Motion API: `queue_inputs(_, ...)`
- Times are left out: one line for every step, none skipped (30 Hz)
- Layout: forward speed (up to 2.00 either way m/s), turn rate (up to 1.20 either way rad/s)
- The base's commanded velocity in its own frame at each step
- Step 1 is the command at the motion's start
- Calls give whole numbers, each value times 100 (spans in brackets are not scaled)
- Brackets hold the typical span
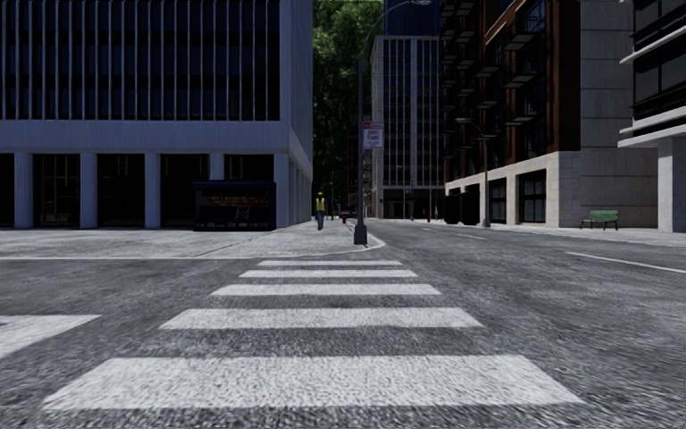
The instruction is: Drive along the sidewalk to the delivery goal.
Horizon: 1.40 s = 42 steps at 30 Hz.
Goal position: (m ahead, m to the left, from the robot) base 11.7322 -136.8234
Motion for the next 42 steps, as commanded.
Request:
queue_inputs(200, 13)
queue_inputs(200, 13)
queue_inputs(200, 16)
queue_inputs(200, 16)
queue_inputs(200, 16)
queue_inputs(200, 16)
queue_inputs(200, 16)
queue_inputs(200, 16)
queue_inputs(200, 16)
queue_inputs(200, 16)
queue_inputs(200, 16)
queue_inputs(200, 16)
queue_inputs(200, 16)
queue_inputs(200, 16)
queue_inputs(200, 16)
queue_inputs(200, 16)
queue_inputs(200, 16)
queue_inputs(200, 16)
queue_inputs(200, 16)
queue_inputs(200, 16)
queue_inputs(200, 16)
queue_inputs(200, 16)
queue_inputs(200, 16)
queue_inputs(200, 16)
queue_inputs(200, 16)
queue_inputs(200, 16)
queue_inputs(200, 16)
queue_inputs(200, 17)
queue_inputs(200, 21)
queue_inputs(200, 23)
queue_inputs(200, 25)
queue_inputs(200, 25)
queue_inputs(200, 26)
queue_inputs(200, 26)
queue_inputs(200, 26)
queue_inputs(200, 26)
queue_inputs(200, 26)
queue_inputs(200, 26)
queue_inputs(200, 26)
queue_inputs(200, 31)
queue_inputs(200, 31)
queue_inputs(200, 46)
